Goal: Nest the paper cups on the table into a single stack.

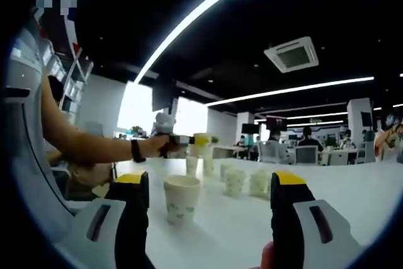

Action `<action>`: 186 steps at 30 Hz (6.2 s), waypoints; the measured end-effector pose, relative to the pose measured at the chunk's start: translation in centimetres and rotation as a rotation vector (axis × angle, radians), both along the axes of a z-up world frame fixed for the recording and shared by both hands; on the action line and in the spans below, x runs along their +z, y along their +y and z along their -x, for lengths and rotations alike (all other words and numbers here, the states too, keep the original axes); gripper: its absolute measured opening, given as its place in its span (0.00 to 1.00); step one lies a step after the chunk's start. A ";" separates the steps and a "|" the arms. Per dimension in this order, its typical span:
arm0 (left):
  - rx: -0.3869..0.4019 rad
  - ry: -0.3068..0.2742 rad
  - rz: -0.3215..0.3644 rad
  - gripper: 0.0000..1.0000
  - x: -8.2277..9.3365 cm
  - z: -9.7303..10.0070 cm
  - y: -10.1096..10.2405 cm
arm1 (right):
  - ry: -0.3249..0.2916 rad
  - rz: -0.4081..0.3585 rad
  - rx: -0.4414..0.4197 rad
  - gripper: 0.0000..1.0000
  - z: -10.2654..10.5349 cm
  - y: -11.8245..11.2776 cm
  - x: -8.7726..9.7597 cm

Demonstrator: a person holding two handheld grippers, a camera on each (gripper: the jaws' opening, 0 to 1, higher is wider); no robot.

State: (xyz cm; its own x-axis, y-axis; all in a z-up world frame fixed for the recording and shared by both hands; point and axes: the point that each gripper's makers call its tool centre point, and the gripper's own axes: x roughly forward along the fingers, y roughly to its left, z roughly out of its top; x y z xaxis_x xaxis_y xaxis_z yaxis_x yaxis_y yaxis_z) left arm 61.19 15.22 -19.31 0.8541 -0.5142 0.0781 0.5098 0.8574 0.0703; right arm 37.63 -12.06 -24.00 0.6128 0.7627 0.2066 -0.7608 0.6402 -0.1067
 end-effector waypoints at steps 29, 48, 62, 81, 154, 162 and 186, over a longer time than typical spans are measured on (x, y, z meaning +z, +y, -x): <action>-0.382 -0.018 0.020 0.48 2.3 12.1 -11.5 | 0.025 0.031 0.026 0.84 -0.1 1.0 -1.0; -0.456 -0.051 -0.004 0.48 2.1 17.0 -14.5 | 0.032 0.024 0.084 0.84 0.9 2.3 -1.0; -0.481 -0.018 -0.040 0.48 -0.5 17.5 -15.8 | 0.027 0.042 0.084 0.84 0.6 2.7 -1.1; -0.434 -0.013 -0.101 0.48 -3.9 16.5 -16.4 | 0.033 0.048 0.074 0.84 0.4 2.2 -1.5; -0.397 0.009 -0.029 0.80 -4.2 17.0 -14.6 | 0.033 0.051 0.076 0.83 0.4 2.4 -1.5; -0.338 0.020 0.008 0.78 -3.9 18.9 -12.9 | 0.035 0.025 0.088 0.82 0.5 2.8 -1.1; -0.324 0.014 -0.003 0.74 -4.9 22.3 -8.5 | 0.115 0.034 -0.075 0.82 -3.2 0.9 -1.7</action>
